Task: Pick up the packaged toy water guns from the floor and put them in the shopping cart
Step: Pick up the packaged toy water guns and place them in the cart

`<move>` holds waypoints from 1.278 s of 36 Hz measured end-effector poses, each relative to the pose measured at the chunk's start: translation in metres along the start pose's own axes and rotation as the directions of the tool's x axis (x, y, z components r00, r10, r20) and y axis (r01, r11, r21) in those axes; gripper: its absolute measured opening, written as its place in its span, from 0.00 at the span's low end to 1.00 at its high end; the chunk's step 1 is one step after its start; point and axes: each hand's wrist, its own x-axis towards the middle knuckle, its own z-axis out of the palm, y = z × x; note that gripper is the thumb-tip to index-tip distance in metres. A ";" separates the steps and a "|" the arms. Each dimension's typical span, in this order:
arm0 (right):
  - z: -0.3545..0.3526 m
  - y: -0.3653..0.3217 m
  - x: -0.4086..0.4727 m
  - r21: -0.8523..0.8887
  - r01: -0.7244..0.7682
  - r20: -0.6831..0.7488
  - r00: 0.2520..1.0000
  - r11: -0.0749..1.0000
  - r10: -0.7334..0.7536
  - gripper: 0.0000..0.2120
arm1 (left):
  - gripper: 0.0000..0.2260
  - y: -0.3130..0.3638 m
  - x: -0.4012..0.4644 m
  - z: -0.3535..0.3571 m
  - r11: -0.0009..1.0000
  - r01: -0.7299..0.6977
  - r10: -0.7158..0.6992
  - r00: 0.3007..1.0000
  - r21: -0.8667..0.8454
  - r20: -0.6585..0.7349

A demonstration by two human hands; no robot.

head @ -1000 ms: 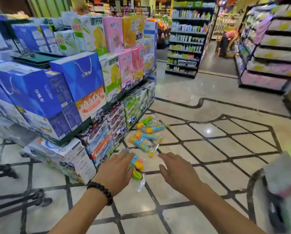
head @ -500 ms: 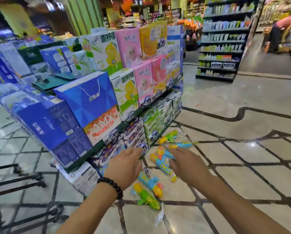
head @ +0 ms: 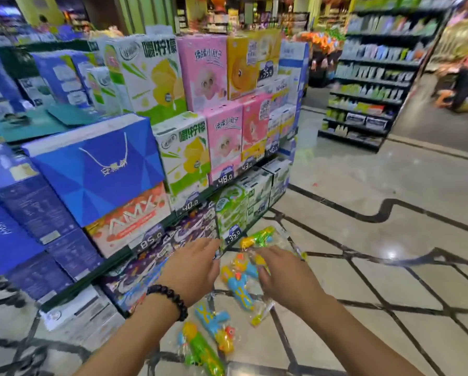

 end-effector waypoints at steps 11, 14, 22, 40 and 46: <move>-0.019 0.080 0.109 -0.064 -0.019 0.047 0.999 0.998 0.022 0.15 | 0.20 -0.014 0.125 0.058 0.995 0.054 -0.054 0.999 -0.079 -0.003; -0.014 0.095 0.149 -0.049 0.021 0.066 0.998 0.999 -0.018 0.16 | 0.20 -0.021 0.150 0.066 0.985 0.127 -0.126 0.992 -0.113 0.024; 0.016 0.115 0.255 -0.003 0.306 0.223 0.928 0.952 -0.298 0.19 | 0.23 -0.023 0.176 0.071 0.892 0.445 -0.436 0.894 -0.086 0.106; -0.054 0.030 0.376 0.097 0.748 0.183 0.635 0.656 -0.751 0.23 | 0.23 -0.036 0.178 -0.039 0.586 0.808 -0.800 0.590 0.068 -0.108; -0.082 0.002 0.378 0.117 0.775 0.059 0.618 0.621 -0.784 0.20 | 0.20 -0.044 0.164 -0.073 0.616 0.784 -0.755 0.615 0.073 -0.229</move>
